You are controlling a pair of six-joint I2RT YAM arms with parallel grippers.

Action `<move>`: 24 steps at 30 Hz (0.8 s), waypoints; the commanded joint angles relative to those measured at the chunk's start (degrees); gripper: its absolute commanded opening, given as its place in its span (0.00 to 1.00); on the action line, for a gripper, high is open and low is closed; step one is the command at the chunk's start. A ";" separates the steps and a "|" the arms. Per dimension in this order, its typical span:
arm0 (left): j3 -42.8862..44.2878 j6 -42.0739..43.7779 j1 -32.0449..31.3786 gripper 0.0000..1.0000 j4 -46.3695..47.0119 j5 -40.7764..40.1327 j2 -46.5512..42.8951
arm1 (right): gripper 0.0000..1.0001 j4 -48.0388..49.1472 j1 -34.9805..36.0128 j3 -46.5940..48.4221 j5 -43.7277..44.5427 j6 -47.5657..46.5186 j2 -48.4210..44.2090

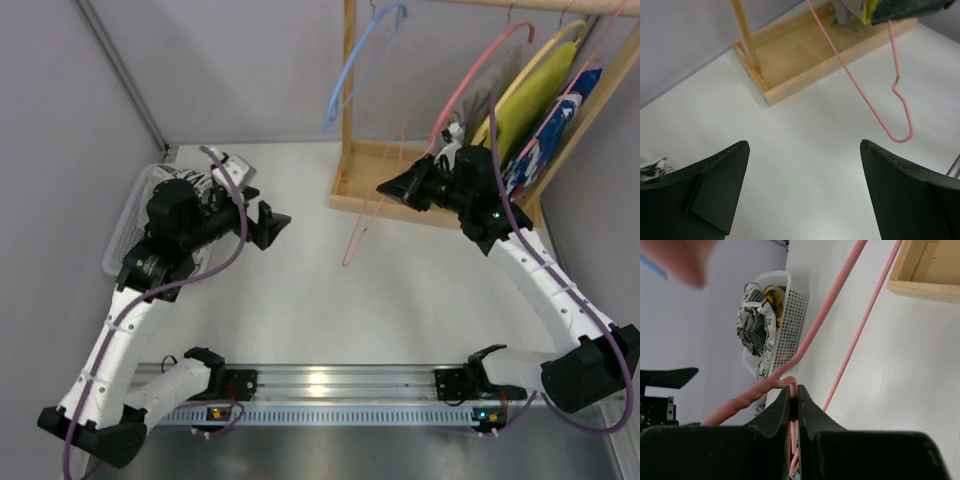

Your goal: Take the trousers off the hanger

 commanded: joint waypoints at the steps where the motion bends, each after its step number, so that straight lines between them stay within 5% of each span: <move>1: 2.66 8.21 -9.93 0.98 -3.12 -6.62 4.55 | 0.00 0.37 1.09 4.13 5.73 0.87 0.07; 5: 5.12 11.74 -20.58 0.98 -4.27 -12.33 8.96 | 0.00 -0.69 1.53 4.30 8.37 0.78 0.42; 10: 3.99 4.28 -33.49 0.89 -1.65 -20.05 13.96 | 0.00 0.19 2.59 5.01 8.55 0.08 1.39; 18: 5.29 2.70 -42.13 0.83 3.47 -33.95 22.04 | 0.00 -0.08 3.99 5.18 9.69 -0.63 1.65; 24: 8.11 4.18 -42.66 0.65 3.47 -46.16 29.34 | 0.00 -0.95 4.26 5.97 10.04 -0.01 0.87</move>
